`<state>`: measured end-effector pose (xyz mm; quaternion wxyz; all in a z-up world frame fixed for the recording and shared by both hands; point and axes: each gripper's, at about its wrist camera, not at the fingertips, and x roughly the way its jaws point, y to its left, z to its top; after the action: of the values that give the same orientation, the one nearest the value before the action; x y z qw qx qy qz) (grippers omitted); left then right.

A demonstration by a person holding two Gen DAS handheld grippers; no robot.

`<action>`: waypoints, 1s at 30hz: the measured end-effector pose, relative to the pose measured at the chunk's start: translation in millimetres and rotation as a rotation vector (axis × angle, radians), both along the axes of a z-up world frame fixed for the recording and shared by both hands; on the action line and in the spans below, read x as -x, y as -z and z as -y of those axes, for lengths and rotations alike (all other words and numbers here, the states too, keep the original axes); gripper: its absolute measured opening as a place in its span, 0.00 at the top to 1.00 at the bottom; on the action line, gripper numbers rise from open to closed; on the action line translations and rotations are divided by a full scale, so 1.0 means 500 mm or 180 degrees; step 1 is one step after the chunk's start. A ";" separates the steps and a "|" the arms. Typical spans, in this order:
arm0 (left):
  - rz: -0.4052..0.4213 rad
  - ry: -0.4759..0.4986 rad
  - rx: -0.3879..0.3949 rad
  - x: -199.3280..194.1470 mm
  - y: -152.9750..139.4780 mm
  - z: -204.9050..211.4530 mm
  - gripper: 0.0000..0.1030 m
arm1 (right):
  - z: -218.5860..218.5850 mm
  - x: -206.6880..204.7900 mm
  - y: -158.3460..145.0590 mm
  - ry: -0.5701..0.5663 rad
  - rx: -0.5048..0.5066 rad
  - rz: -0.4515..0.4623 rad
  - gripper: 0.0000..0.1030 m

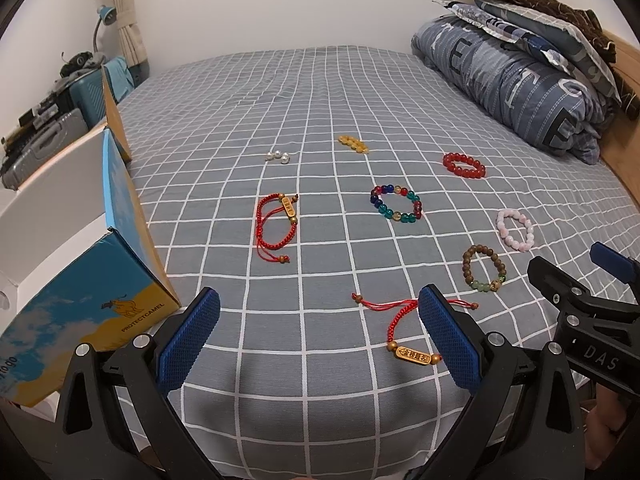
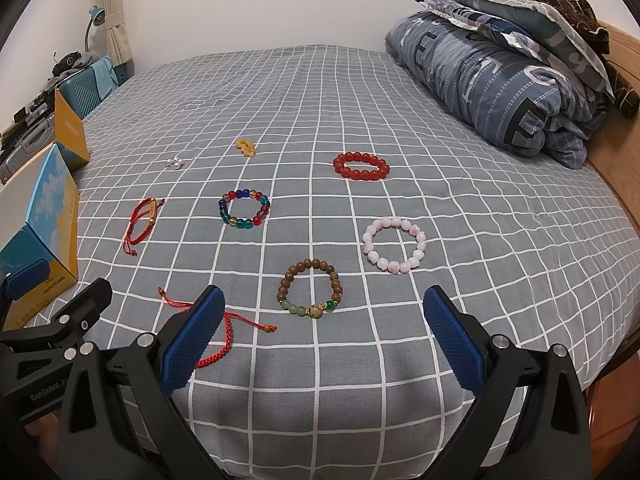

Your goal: Organize jewelry

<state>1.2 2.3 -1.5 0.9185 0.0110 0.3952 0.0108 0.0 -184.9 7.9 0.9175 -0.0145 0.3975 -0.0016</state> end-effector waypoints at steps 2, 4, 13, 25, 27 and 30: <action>-0.0002 0.0000 -0.0003 0.001 0.000 0.001 0.05 | 0.000 0.000 0.000 0.0003 -0.0001 0.0000 0.07; -0.0002 0.0001 -0.0005 0.001 0.000 0.001 0.05 | 0.001 0.000 0.000 0.0003 -0.0001 0.0002 0.07; -0.0001 -0.0001 -0.0002 0.001 0.001 0.002 0.05 | 0.000 0.000 0.000 0.0004 -0.0001 0.0001 0.07; 0.0016 -0.0055 -0.0036 -0.004 -0.010 0.000 0.05 | 0.004 0.006 -0.018 -0.0007 -0.0023 0.0028 0.07; 0.0014 -0.0034 -0.0016 -0.010 -0.019 -0.001 0.05 | 0.006 0.009 -0.037 -0.0005 -0.0023 0.0070 0.07; 0.0038 -0.0076 -0.0054 -0.026 -0.039 -0.004 0.05 | 0.012 0.007 -0.063 0.0008 0.0006 0.0125 0.07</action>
<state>14.1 4.3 18.3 0.9205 0.0139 0.3898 0.0251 -3.2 -190.8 39.5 0.9251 -0.0148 0.3793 -0.0034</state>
